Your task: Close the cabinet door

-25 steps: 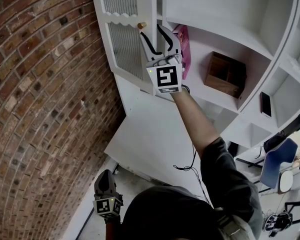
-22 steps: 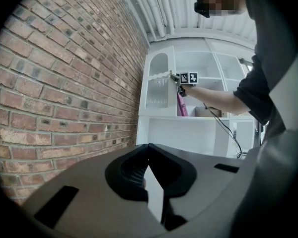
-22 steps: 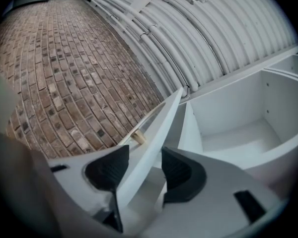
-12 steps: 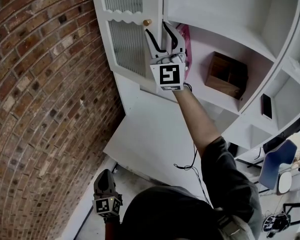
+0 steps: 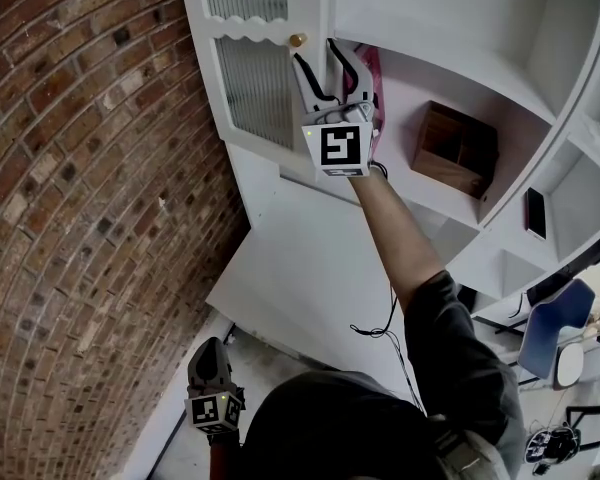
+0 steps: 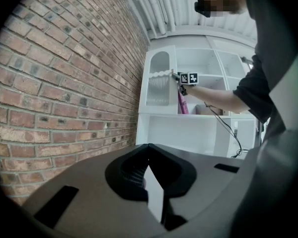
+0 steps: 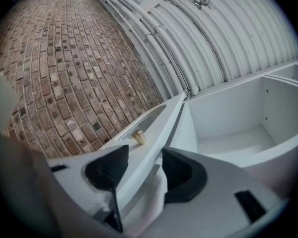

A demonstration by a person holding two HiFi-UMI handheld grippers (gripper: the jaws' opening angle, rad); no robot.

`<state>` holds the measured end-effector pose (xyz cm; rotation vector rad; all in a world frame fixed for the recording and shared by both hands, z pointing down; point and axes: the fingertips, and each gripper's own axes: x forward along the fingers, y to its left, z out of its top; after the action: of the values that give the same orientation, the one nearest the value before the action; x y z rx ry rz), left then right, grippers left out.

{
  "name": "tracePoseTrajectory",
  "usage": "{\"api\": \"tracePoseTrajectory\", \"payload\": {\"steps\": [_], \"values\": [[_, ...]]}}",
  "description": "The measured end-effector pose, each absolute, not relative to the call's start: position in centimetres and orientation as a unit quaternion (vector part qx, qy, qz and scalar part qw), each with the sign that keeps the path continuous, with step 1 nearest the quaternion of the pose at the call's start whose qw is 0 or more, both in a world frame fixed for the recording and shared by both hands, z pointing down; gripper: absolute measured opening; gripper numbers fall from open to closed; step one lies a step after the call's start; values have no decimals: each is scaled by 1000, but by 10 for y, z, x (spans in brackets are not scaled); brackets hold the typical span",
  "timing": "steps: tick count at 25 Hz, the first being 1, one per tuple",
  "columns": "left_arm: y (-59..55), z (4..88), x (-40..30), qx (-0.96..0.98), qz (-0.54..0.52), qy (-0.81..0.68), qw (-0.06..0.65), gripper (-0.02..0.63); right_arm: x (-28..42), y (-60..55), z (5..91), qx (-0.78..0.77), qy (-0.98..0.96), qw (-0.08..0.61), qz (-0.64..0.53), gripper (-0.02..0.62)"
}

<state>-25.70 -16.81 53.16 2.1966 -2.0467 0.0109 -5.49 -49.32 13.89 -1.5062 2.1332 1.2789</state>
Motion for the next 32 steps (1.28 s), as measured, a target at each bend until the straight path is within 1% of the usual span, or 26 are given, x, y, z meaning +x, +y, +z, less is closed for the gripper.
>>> {"api": "tracePoseTrajectory", "payload": {"steps": [32], "values": [[-174,538,-255,731,17,-678,78,2,-41,-515,139,-537,705,82,456,199]]}}
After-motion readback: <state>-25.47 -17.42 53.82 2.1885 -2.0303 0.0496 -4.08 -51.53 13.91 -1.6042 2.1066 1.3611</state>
